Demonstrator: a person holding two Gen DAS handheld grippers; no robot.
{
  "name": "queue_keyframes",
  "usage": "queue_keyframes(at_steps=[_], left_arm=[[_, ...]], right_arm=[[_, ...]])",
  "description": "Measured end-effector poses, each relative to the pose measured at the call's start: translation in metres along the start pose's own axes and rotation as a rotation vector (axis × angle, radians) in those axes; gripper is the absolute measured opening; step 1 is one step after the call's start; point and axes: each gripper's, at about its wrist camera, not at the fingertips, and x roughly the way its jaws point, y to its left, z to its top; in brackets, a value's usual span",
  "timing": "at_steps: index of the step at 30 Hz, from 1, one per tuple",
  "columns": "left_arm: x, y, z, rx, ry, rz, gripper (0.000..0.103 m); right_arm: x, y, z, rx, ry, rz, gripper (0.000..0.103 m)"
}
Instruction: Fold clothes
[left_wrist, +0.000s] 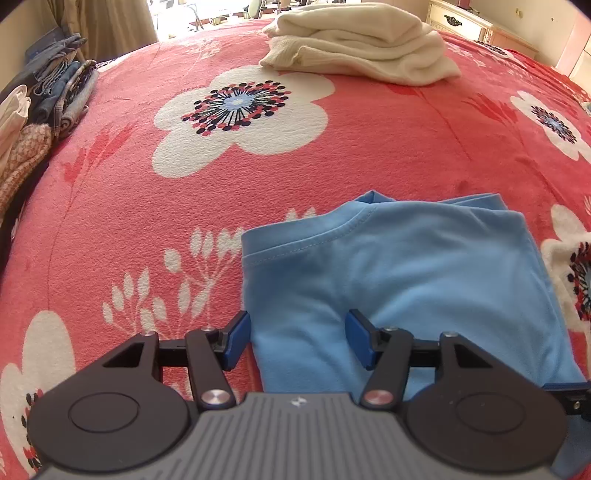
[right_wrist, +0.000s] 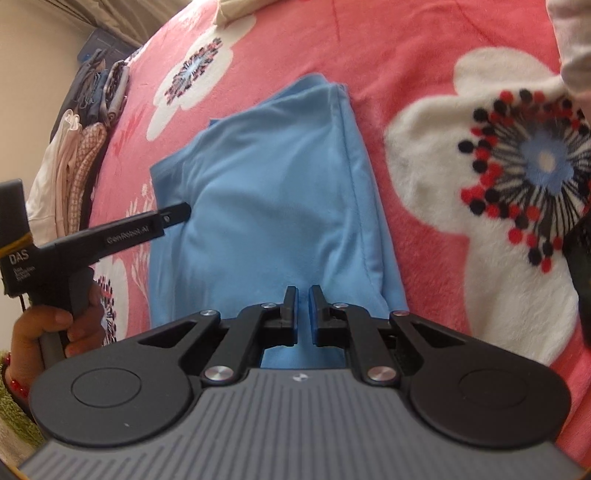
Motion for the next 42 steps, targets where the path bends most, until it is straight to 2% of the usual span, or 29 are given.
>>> queue_keyframes(at_steps=[16,20,22,25,28,30,31,33,34,36,37,40,42], left_arm=[[-0.003,0.002,0.000,0.002,-0.001,0.005,0.060],[-0.027,0.019,-0.011,-0.012,-0.031,0.027,0.057],[-0.047,0.024,-0.026,-0.011,-0.073,-0.016,0.057],[-0.078,0.032,-0.049,-0.007,-0.139,-0.089,0.057],[-0.089,0.023,-0.078,0.050,-0.124,-0.202,0.057],[-0.087,0.014,-0.099,0.080,-0.071,-0.280,0.056],[-0.083,0.010,-0.110,0.084,-0.041,-0.294,0.056],[-0.073,0.003,-0.131,0.088,0.019,-0.313,0.056],[-0.071,0.001,-0.139,0.099,0.020,-0.283,0.053],[-0.077,0.000,-0.144,0.106,-0.007,-0.270,0.054],[-0.080,-0.001,-0.146,0.109,-0.021,-0.267,0.055],[-0.086,0.005,-0.147,0.075,-0.038,-0.299,0.057],[-0.086,0.006,-0.151,0.068,-0.036,-0.299,0.057]], right_arm=[[0.003,-0.005,0.000,-0.002,0.002,-0.009,0.004],[-0.007,0.000,-0.002,-0.057,-0.031,-0.089,0.004],[-0.021,0.000,-0.004,-0.063,-0.068,-0.117,0.005],[-0.036,0.009,-0.011,-0.113,-0.093,-0.116,0.006],[-0.041,0.016,-0.020,-0.162,-0.085,-0.098,0.006],[-0.039,0.018,-0.027,-0.188,-0.061,-0.075,0.006],[-0.038,0.020,-0.031,-0.201,-0.049,-0.063,0.006],[-0.036,0.010,-0.038,-0.194,-0.035,-0.128,0.006],[-0.034,0.004,-0.041,-0.186,-0.029,-0.173,0.004],[-0.031,-0.008,-0.048,-0.168,-0.017,-0.263,0.002],[-0.035,-0.012,-0.051,-0.147,-0.028,-0.277,0.007],[-0.060,-0.003,-0.062,-0.161,-0.086,-0.181,0.007],[-0.062,0.004,-0.069,-0.186,-0.081,-0.161,0.007]])
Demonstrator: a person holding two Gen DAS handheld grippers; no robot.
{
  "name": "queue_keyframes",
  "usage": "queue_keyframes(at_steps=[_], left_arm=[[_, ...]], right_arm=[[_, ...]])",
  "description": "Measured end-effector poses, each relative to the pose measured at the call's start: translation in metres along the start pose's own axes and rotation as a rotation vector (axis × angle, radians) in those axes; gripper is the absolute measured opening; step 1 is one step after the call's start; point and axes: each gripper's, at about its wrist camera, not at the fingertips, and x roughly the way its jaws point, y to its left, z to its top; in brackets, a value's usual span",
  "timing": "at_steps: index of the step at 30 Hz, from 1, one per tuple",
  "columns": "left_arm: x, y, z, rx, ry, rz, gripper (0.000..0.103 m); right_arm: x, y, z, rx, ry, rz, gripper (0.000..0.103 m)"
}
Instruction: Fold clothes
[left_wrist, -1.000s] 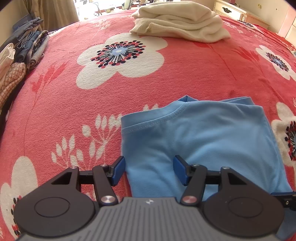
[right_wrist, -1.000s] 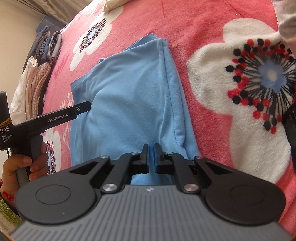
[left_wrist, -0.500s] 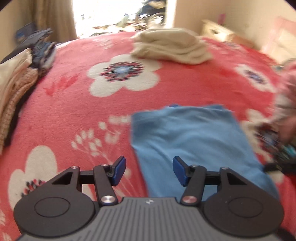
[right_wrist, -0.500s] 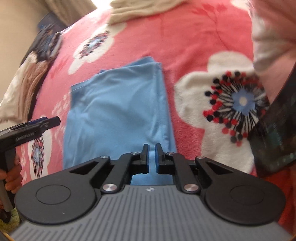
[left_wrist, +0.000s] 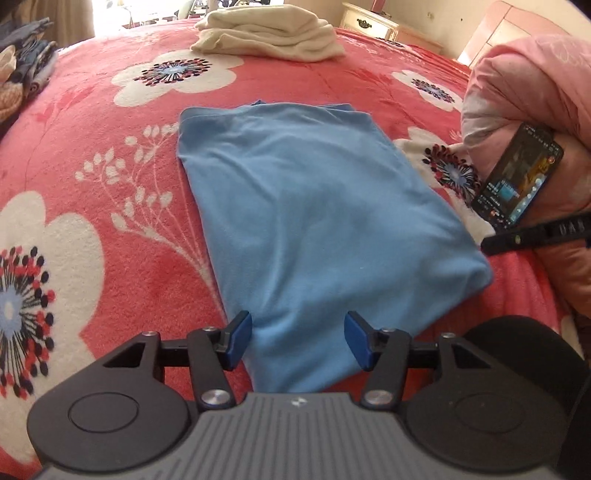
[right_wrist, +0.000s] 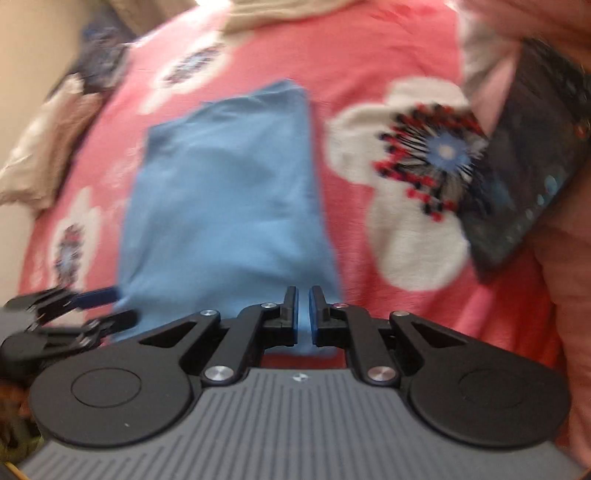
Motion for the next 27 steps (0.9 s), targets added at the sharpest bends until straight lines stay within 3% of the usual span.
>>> queue_keyframes(at_steps=[4,6,12,17,22,26,27], left_arm=[[0.004,0.006,-0.016,-0.014,0.018,0.017,0.060],[0.002,0.009,-0.022,-0.017,0.011,0.010,0.060],[-0.008,0.014,-0.019,-0.099,-0.021,-0.020,0.074],[-0.020,0.018,-0.017,-0.133,-0.061,-0.049,0.092],[-0.030,0.021,-0.014,-0.212,-0.091,-0.063,0.096],[-0.039,0.020,-0.012,-0.233,-0.155,0.015,0.101],[-0.040,0.020,-0.011,-0.229,-0.171,0.042,0.102]], right_arm=[[0.018,0.006,-0.011,0.017,0.049,-0.001,0.007],[0.025,0.005,-0.019,0.050,0.071,-0.097,0.004],[0.009,0.022,-0.035,0.116,-0.059,-0.159,0.007],[-0.006,0.032,-0.044,0.114,-0.149,-0.257,0.007],[-0.007,0.025,-0.046,0.154,-0.163,-0.274,0.007],[-0.010,0.028,-0.047,0.135,-0.179,-0.300,0.010],[-0.011,0.030,-0.048,0.124,-0.183,-0.308,0.014]])
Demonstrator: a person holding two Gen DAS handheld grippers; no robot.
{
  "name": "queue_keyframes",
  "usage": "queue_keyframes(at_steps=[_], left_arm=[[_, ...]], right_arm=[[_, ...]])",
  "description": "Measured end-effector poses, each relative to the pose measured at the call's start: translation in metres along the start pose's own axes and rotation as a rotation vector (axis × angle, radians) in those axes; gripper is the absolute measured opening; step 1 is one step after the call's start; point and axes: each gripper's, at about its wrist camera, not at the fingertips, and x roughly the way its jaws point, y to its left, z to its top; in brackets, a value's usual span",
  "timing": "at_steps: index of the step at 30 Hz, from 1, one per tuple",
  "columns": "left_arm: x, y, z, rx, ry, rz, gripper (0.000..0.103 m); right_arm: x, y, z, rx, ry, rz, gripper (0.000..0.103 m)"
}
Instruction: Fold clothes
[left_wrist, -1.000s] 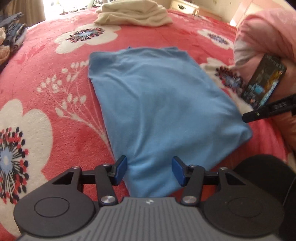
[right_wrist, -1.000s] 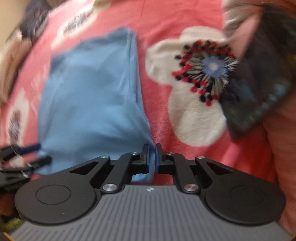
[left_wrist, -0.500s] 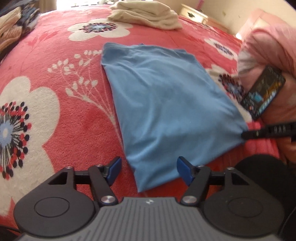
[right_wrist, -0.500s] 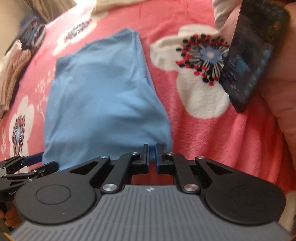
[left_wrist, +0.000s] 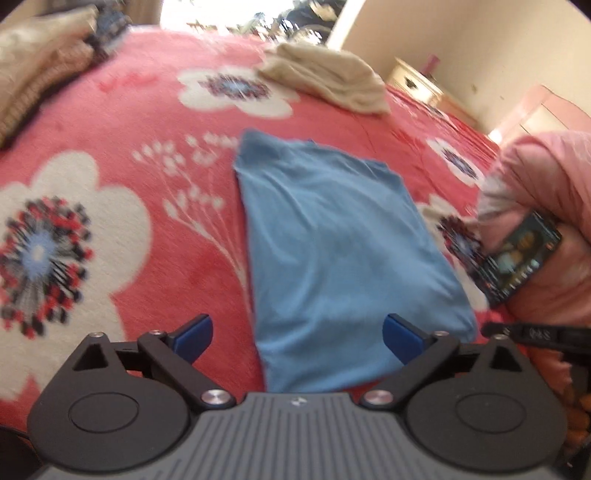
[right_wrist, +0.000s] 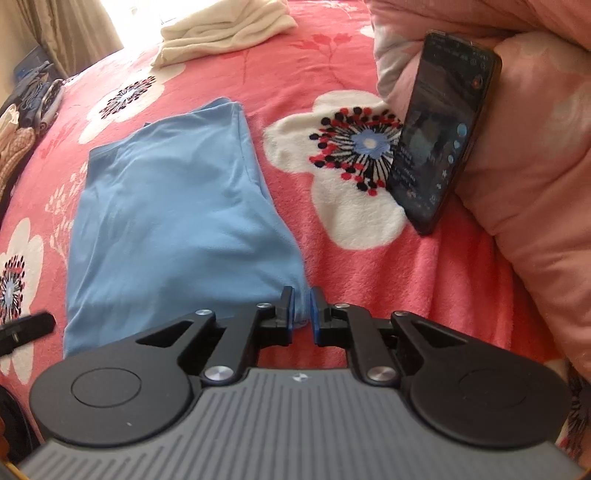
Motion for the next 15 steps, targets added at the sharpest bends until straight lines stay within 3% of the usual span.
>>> queue_keyframes(at_steps=[4,8,12,15], left_arm=[[0.003,0.001,0.004,0.004,-0.020,0.089,0.103],[0.006,0.009,0.007,-0.010,-0.021,0.132,0.103],[0.004,0.010,0.007,0.018,-0.064,0.162,0.103],[0.003,0.011,0.005,0.021,-0.087,0.171,0.103]], right_arm=[[-0.005,0.009,-0.002,-0.052,-0.033,-0.044,0.052],[-0.008,0.020,-0.002,-0.117,-0.058,-0.080,0.063],[-0.012,0.028,-0.003,-0.164,-0.085,-0.079,0.083],[-0.016,0.032,-0.003,-0.196,-0.106,-0.076,0.088]])
